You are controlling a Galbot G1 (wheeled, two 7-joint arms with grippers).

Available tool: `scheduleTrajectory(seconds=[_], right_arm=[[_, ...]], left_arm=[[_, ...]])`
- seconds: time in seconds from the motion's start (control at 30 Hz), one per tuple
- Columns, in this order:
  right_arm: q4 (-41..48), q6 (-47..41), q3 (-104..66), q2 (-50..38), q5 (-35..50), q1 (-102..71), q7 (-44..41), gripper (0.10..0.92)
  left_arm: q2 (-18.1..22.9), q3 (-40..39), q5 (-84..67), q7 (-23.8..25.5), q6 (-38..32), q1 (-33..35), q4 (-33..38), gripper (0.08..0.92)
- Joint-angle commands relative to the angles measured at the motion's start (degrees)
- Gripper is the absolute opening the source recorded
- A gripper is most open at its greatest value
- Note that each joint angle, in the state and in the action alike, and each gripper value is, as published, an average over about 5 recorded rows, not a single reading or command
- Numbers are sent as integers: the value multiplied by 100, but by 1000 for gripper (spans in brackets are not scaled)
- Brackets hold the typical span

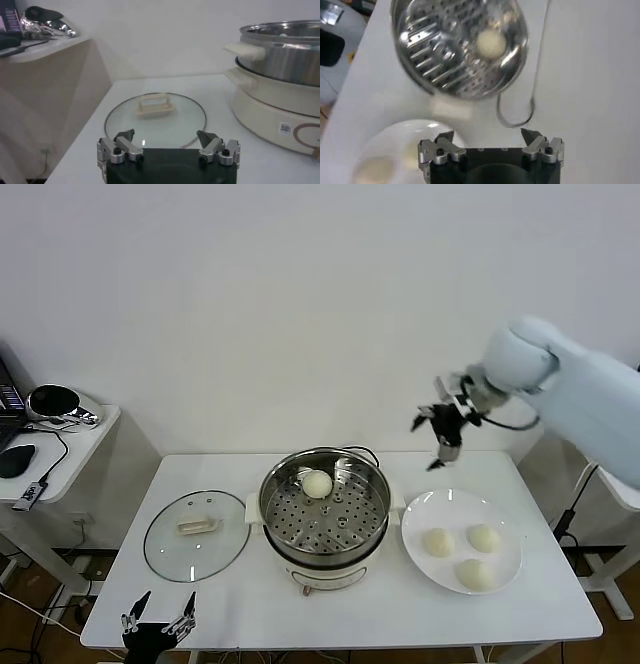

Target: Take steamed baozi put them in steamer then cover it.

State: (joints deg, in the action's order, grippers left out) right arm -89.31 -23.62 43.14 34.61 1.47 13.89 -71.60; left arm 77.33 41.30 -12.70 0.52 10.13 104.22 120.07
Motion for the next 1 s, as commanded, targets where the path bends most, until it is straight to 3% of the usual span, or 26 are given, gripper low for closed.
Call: scheduleTrajectory(seconds=[0.03, 1.0], right_arm=[[-635, -650, -744, -754, -445, -1521, 216, 823], [1421, 186, -1165, 886, -1456, -2696, 758, 823]], left_arm=[[18, -41, -21, -49, 89, 56, 67, 823], [-30, -112, 190, 8, 32, -63, -337, 823]])
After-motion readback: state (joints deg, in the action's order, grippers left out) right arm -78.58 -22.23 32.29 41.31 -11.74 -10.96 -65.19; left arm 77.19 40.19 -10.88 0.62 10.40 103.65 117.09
